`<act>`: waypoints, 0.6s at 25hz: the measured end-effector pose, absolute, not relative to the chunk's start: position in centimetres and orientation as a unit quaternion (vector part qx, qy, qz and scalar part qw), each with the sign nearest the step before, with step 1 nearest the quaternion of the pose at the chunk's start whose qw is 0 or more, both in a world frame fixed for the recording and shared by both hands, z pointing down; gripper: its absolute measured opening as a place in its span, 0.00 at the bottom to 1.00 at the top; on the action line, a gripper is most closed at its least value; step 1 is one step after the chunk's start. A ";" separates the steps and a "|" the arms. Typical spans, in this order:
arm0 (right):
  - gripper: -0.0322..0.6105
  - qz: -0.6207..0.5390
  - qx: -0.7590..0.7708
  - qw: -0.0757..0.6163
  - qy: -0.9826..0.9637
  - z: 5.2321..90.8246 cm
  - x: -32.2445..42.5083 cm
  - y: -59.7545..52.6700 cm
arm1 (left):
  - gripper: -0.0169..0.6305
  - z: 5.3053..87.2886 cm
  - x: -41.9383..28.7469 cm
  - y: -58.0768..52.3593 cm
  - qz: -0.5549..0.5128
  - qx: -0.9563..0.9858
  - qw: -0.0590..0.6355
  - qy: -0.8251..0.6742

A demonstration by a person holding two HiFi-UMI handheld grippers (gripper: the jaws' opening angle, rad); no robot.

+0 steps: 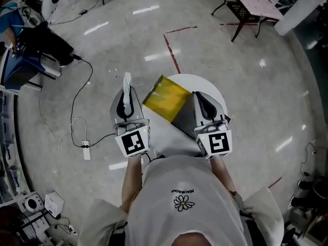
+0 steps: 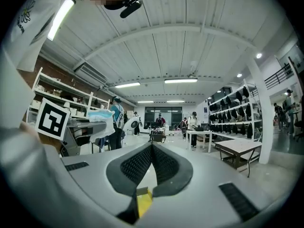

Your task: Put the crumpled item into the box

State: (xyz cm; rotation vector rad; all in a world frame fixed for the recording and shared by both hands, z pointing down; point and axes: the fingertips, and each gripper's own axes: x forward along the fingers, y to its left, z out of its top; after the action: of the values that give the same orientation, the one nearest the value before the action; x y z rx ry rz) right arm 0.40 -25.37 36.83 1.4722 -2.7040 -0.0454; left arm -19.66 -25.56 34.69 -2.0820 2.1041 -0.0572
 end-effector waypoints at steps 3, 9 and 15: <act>0.05 -0.010 0.484 0.038 -0.874 37.2 1.2 -25.2 | 0.09 34.7 -19.6 -26.9 -0.054 -0.702 0.121 0.700; 0.05 -0.003 0.505 0.051 -0.862 38.1 3.7 -24.7 | 0.09 37.8 -16.0 -30.4 -0.186 -0.725 0.199 0.632; 0.05 0.007 0.522 0.067 -0.851 39.1 6.4 -23.8 | 0.09 44.8 -11.5 -33.2 -0.291 -0.750 0.223 0.551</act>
State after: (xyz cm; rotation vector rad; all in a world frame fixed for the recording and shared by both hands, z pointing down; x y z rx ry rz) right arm 6.37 -23.82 39.12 1.5729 -2.5644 0.0207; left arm -11.54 -33.16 44.81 -2.0710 1.5213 -0.8039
